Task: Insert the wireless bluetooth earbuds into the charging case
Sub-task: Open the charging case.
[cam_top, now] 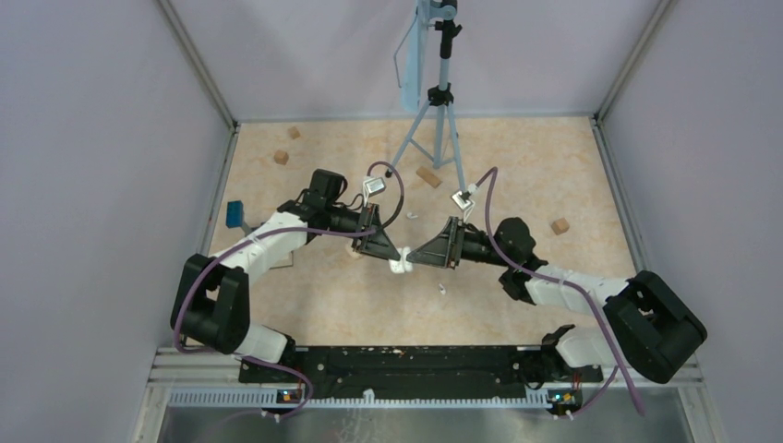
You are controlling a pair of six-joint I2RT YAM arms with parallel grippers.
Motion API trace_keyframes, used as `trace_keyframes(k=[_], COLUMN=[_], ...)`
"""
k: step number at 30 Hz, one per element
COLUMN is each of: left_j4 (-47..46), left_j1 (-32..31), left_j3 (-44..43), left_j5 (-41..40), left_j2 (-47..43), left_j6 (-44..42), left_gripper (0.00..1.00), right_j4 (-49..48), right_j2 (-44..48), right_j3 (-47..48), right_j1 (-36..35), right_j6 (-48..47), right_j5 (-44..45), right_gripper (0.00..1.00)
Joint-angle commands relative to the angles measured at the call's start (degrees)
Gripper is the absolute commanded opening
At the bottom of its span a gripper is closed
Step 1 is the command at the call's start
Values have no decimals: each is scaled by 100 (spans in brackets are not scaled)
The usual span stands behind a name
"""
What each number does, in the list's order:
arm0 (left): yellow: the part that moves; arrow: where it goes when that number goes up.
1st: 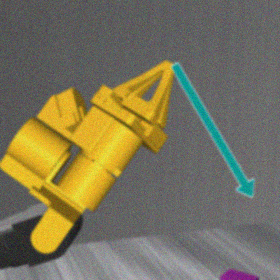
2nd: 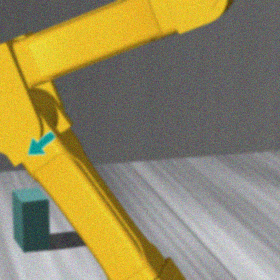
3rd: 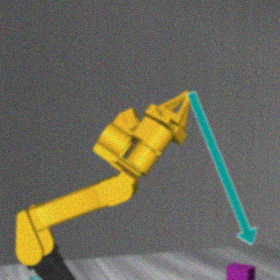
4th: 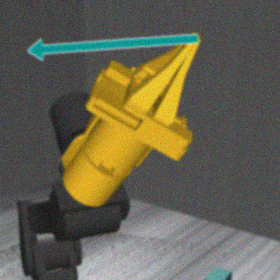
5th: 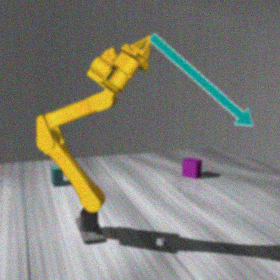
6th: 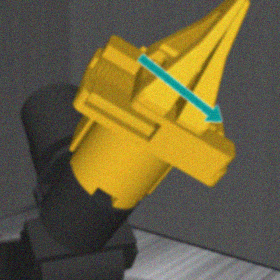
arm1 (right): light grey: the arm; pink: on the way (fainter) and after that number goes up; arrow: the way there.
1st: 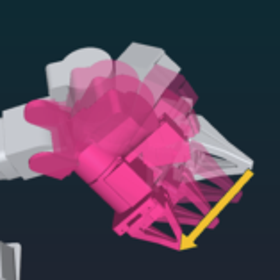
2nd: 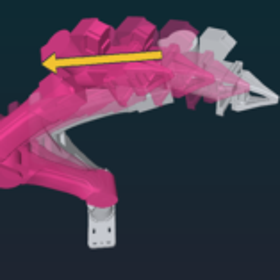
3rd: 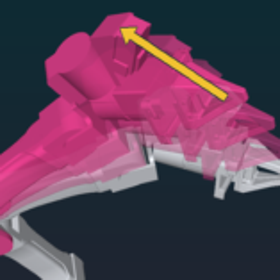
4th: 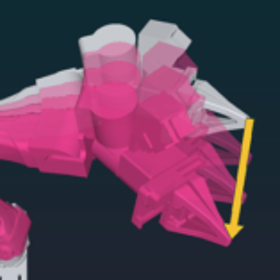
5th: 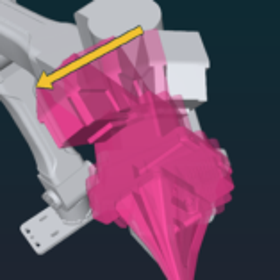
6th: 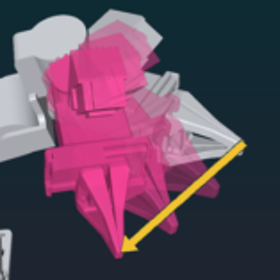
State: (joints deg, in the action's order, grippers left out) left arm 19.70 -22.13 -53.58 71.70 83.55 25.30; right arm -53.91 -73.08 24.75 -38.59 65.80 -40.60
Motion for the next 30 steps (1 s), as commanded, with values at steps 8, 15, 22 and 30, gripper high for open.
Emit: trace_keyframes(k=[8, 15, 22, 30], left_j4=[-211, -239, -266, -197], left_j1=[-5, -4, -4, -4], left_j3=[-162, -153, -162, -250], left_j5=[8, 59, 85, 23], left_j2=[-24, -61, -101, -103], left_j6=[-69, -70, -78, -140], left_gripper=[0, 0, 0, 30], right_j4=[-14, -205, -334, -608], right_j2=[-97, -311, -404, -470], right_j3=[316, 368, 369, 291], right_j1=[-175, -224, -228, -232], right_j6=[-279, -131, -43, 159], right_j5=[-183, -254, -251, -194], right_gripper=[35, 31, 19, 0])
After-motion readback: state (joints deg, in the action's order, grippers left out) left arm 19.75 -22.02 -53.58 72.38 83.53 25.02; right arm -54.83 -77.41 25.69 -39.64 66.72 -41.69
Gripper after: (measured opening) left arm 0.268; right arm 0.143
